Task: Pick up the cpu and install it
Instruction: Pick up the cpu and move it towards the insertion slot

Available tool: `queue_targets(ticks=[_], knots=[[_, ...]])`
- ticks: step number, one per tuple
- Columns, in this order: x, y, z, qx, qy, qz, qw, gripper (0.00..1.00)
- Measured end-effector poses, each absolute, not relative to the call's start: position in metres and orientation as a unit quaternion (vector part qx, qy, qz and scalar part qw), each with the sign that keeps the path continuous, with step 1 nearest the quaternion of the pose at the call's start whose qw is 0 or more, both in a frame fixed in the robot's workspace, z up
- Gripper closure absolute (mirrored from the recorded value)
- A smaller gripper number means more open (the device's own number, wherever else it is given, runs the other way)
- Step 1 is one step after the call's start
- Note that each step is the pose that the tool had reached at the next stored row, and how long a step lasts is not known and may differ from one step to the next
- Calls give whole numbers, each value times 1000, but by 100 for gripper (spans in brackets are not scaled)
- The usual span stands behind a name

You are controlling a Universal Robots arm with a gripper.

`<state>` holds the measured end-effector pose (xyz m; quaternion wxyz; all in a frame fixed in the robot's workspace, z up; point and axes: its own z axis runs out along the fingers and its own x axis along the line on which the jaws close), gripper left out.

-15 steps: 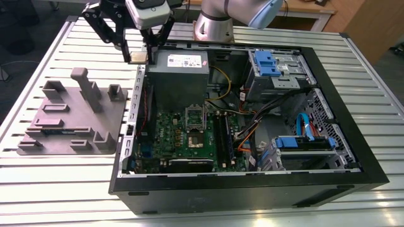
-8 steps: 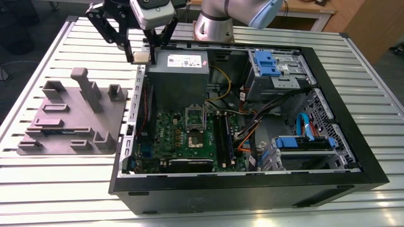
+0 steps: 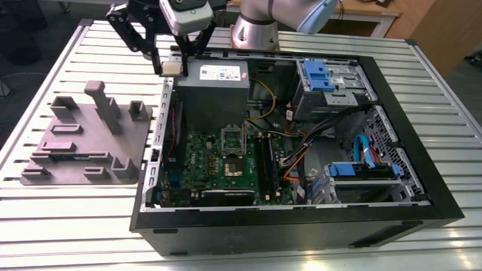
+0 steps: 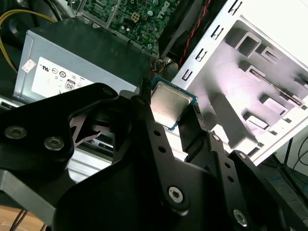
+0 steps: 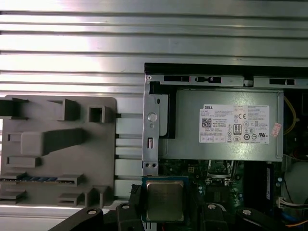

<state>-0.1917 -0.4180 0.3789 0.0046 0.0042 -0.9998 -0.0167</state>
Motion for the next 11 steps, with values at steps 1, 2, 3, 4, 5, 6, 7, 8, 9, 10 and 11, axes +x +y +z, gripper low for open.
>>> queue_targets(ticks=[1, 2, 3, 4, 5, 6, 7, 8, 9, 10, 11], knots=[[-191, -418, 379, 4, -1000, -17, 5, 53], [-191, -418, 379, 4, -1000, -17, 5, 53], [-190, -418, 379, 4, -1000, -17, 5, 53], [-189, -418, 379, 4, -1000, -17, 5, 53], [-189, -418, 379, 4, -1000, -17, 5, 53], [-188, -418, 379, 4, -1000, -17, 5, 53], [-187, -418, 379, 4, -1000, -17, 5, 53], [-187, -418, 379, 4, -1000, -17, 5, 53], [-186, -418, 379, 4, -1000, -17, 5, 53], [-185, -418, 379, 4, -1000, -17, 5, 53], [-185, -418, 379, 4, -1000, -17, 5, 53]])
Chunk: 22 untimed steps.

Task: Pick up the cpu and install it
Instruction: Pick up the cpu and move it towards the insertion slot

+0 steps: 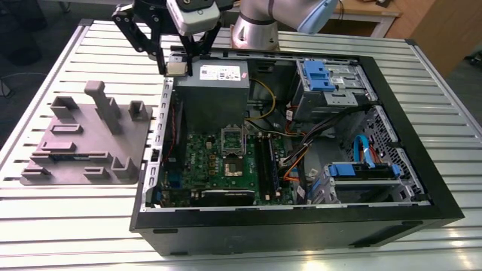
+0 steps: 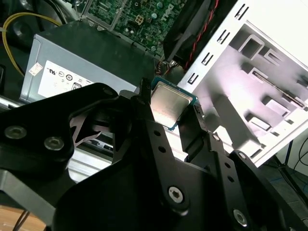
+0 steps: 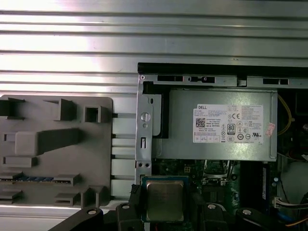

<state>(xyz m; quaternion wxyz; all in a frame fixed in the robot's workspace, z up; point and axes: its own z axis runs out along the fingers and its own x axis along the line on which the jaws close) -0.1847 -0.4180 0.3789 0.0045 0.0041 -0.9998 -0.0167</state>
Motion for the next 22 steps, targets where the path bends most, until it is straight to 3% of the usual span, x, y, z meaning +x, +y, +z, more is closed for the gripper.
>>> queue_targets(ticks=[22], knots=[[-171, -418, 379, 4, -1000, -17, 5, 53]])
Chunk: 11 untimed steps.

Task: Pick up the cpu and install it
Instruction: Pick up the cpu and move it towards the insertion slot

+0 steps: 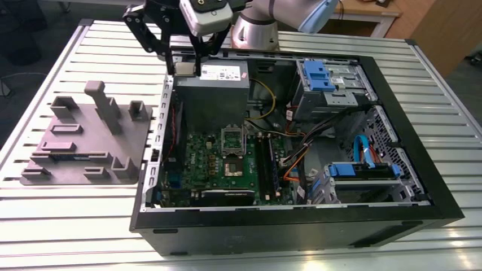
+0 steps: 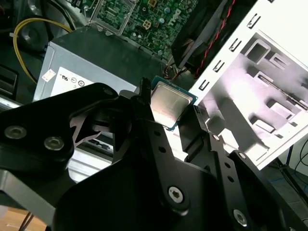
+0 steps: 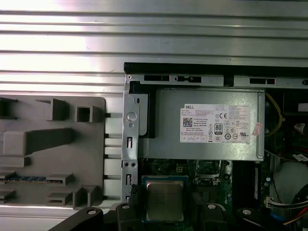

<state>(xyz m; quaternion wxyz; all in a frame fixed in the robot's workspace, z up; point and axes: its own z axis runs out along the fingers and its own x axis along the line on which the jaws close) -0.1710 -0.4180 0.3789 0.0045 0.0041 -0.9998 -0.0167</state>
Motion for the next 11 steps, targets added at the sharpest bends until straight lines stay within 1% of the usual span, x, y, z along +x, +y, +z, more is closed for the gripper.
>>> queue_targets(ticks=[11], knots=[[-160, -418, 379, 4, -1000, -17, 5, 53]])
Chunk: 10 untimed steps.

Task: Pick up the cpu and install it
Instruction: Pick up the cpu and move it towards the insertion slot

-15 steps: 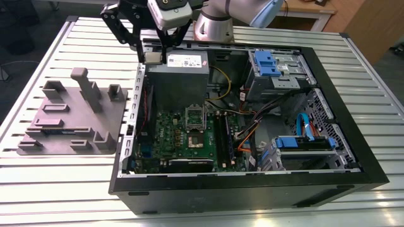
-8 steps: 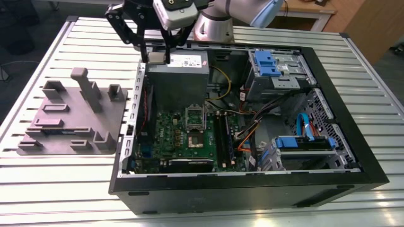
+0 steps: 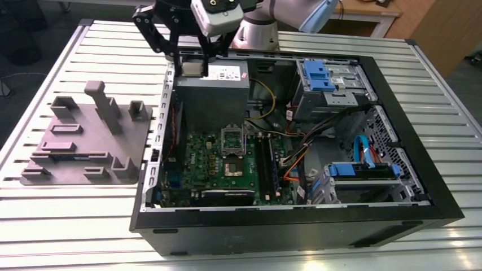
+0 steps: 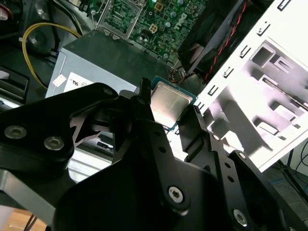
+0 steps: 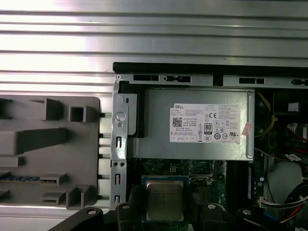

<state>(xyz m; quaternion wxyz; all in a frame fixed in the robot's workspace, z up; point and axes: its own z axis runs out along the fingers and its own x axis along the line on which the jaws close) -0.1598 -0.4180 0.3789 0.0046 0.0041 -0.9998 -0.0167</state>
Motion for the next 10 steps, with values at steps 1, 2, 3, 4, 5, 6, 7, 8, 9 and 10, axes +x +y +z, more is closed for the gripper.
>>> queue_targets(ticks=[1, 2, 3, 4, 5, 6, 7, 8, 9, 10], knots=[[-159, -418, 379, 4, -1000, -17, 5, 53], [-158, -418, 379, 4, -1000, -17, 5, 53], [-157, -418, 379, 4, -1000, -17, 5, 53], [-156, -418, 379, 4, -1000, -17, 5, 53], [-155, -418, 379, 4, -1000, -17, 5, 53], [-155, -418, 379, 4, -1000, -17, 5, 53], [-154, -418, 379, 4, -1000, -17, 5, 53], [-153, -418, 379, 4, -1000, -17, 5, 53], [-152, -418, 379, 4, -1000, -17, 5, 53], [-151, -418, 379, 4, -1000, -17, 5, 53]])
